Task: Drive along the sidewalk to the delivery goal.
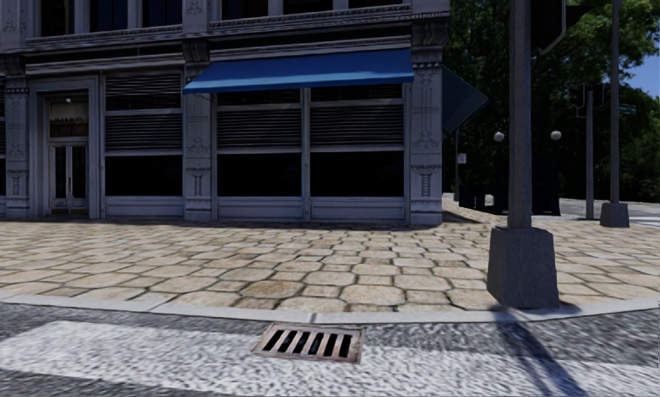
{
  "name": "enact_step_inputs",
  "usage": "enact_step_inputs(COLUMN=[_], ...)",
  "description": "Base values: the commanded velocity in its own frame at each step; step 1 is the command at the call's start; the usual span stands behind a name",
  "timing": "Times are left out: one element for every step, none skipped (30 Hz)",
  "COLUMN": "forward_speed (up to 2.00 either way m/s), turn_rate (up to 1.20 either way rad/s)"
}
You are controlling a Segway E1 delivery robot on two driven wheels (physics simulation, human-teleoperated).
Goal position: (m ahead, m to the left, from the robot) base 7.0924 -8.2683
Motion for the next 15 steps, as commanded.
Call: enact_step_inputs(forward_speed=[1.74, 1.74, 1.72, 1.71, 1.7, 1.69, 1.69, 1.68, 1.68, 1.68, 1.68, 1.68, 1.68, 1.68, 1.68], turn_rate=[0.0, 0.0, 0.0, 0.0, 0.0, 0.0, 0.0, 0.0, 0.0, 0.0, 0.0, 0.0, 0.0, 0.0, 0.0])
